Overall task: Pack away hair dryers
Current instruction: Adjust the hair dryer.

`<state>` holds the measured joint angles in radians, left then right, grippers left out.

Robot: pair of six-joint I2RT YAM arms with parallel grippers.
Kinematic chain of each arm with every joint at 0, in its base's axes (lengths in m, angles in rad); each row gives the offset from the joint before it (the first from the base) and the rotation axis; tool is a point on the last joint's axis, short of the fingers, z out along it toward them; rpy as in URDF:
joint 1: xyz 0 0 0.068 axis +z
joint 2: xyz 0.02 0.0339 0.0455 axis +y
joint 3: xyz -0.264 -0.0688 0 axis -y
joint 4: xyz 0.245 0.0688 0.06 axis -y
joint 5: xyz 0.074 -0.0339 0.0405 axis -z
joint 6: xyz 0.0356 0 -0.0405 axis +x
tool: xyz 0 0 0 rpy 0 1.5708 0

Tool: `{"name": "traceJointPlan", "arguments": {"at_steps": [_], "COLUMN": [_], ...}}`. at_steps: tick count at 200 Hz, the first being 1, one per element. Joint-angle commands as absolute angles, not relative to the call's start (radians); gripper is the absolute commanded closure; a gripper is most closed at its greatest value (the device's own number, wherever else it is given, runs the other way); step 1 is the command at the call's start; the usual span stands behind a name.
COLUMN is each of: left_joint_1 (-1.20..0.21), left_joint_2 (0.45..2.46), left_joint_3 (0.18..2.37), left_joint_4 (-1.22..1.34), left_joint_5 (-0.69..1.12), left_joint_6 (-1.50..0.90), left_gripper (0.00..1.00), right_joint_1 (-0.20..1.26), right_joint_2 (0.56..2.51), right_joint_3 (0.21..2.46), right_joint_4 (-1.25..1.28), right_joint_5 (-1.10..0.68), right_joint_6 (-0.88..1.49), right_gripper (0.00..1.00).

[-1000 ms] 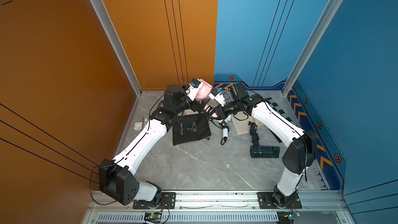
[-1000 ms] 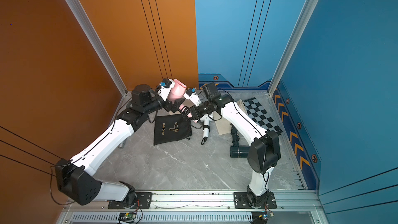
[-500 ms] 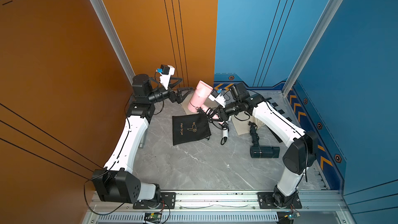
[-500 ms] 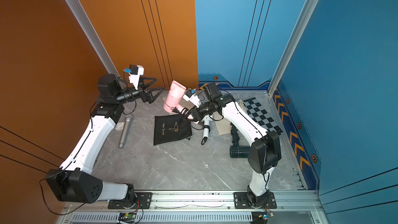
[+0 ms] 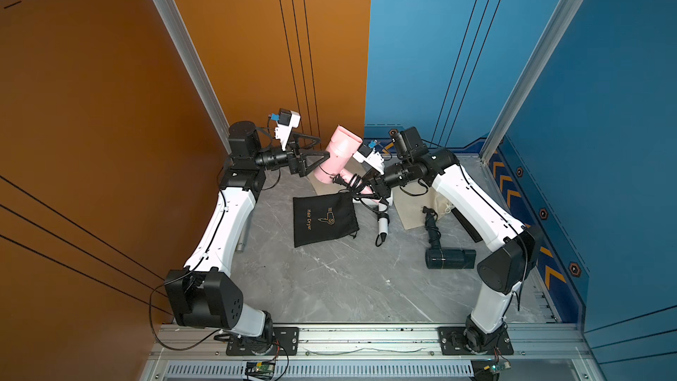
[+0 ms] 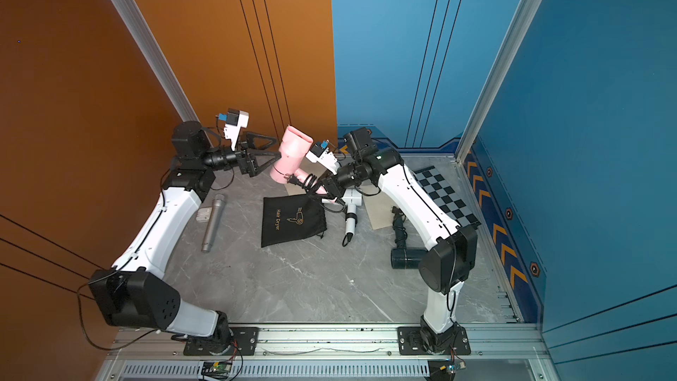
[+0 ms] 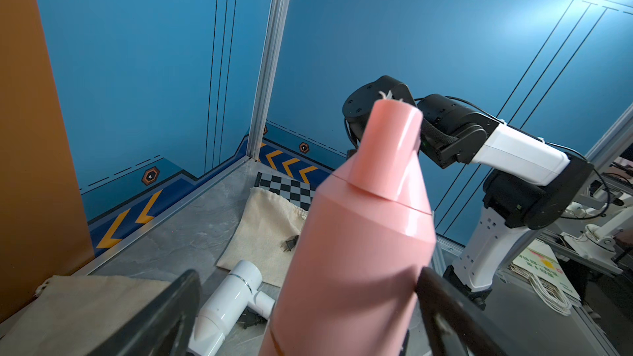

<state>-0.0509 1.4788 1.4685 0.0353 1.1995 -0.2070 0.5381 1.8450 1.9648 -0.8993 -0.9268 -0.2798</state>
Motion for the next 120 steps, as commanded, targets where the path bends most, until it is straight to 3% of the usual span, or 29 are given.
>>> {"name": "traceJointPlan", "arguments": {"at_steps": [1, 120], "left_joint_1": [-0.079, -0.131], "left_joint_2": [1.47, 1.483], "left_joint_3": [1.48, 1.441], "left_joint_4": [0.048, 0.048], "left_joint_5": [1.227, 1.256], "left_joint_6": [-0.181, -0.151], "left_gripper": [0.02, 0.05], "right_joint_1": [0.564, 0.572], "right_joint_2": [1.876, 1.919], "right_joint_3": [2.037, 2.091], "right_joint_4": [-0.955, -0.984], "right_joint_5": [-0.965, -1.0], "right_joint_6": [-0.353, -0.358], "right_gripper": [0.82, 0.83]}}
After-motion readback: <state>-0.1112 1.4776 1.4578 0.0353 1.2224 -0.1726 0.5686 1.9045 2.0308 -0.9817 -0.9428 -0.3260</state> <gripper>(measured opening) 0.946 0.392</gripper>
